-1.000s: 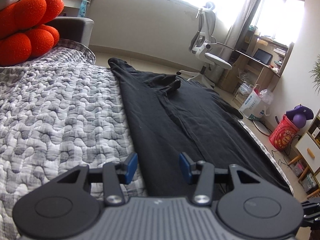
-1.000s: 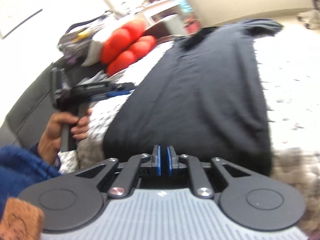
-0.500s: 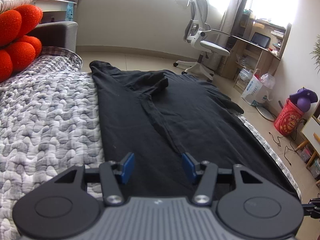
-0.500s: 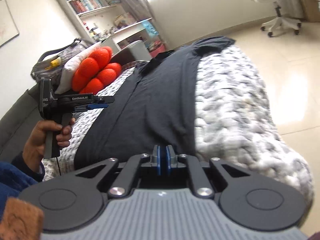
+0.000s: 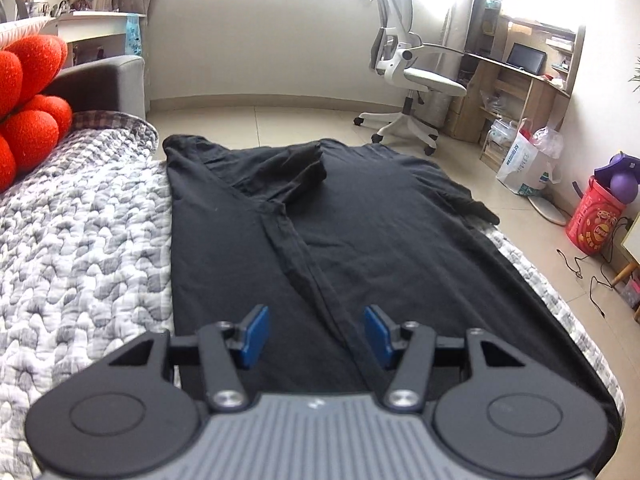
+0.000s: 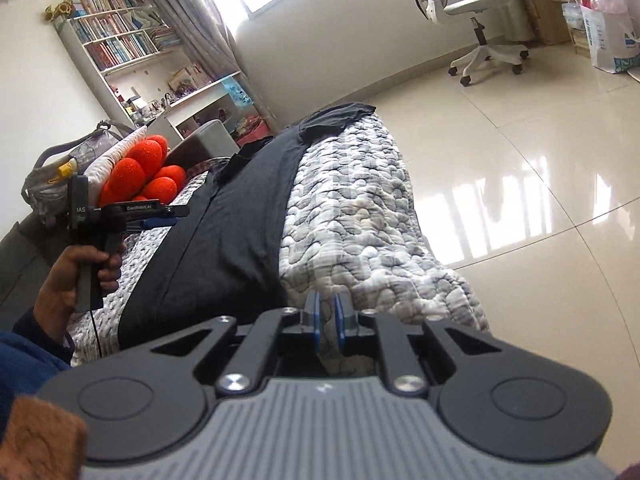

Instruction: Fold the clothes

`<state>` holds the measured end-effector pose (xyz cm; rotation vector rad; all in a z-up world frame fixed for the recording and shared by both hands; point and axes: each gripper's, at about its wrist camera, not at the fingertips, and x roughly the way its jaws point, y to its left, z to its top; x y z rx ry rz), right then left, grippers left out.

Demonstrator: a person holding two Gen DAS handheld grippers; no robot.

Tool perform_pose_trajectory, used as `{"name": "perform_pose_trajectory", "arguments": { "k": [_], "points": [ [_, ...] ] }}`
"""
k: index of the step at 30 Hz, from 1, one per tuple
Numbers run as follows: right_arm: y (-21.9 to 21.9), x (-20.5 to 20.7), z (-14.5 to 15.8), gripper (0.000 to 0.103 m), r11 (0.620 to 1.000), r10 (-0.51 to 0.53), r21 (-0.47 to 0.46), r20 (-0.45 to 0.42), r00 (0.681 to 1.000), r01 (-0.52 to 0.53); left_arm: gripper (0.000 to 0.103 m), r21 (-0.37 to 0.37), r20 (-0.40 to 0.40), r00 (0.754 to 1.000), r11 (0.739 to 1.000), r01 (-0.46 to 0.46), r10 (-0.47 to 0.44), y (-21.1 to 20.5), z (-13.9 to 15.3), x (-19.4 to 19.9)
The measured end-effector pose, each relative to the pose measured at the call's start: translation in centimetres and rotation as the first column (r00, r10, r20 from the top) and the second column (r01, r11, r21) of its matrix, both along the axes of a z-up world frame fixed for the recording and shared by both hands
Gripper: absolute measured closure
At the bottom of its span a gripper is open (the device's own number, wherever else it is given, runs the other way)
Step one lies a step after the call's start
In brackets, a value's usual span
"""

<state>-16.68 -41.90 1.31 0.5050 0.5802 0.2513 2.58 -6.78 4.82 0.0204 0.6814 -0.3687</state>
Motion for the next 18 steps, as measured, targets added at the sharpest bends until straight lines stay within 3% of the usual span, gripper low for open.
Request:
{"name": "perform_pose_trajectory", "arguments": {
  "k": [5,14,15,16,18],
  "points": [
    [0.7,1.5,0.4,0.088,1.000,0.022,0.014,0.023,0.999,-0.022,0.049,0.039,0.009,1.000,0.999,0.015,-0.016,-2.1,0.6,1.4],
    [1.0,4.2,0.4,0.087,1.000,0.008,-0.027,0.016,1.000,-0.008,0.045,0.006,-0.014,1.000,1.000,-0.022,0.022,-2.6,-1.0,3.2],
    [0.9,4.4,0.3,0.080,1.000,0.003,-0.030,0.017,1.000,-0.002,0.044,0.010,-0.019,1.000,1.000,-0.015,0.015,-2.5,-1.4,3.1],
    [0.8,4.6,0.2,0.067,1.000,-0.002,-0.029,0.019,1.000,0.002,0.044,0.015,-0.023,1.000,1.000,-0.015,0.015,-2.5,-1.8,3.1],
    [0.6,5.1,0.1,0.062,1.000,-0.002,-0.024,0.026,1.000,0.002,0.044,0.029,-0.018,1.000,0.999,-0.018,0.018,-2.3,-2.4,2.9]
  ]
}}
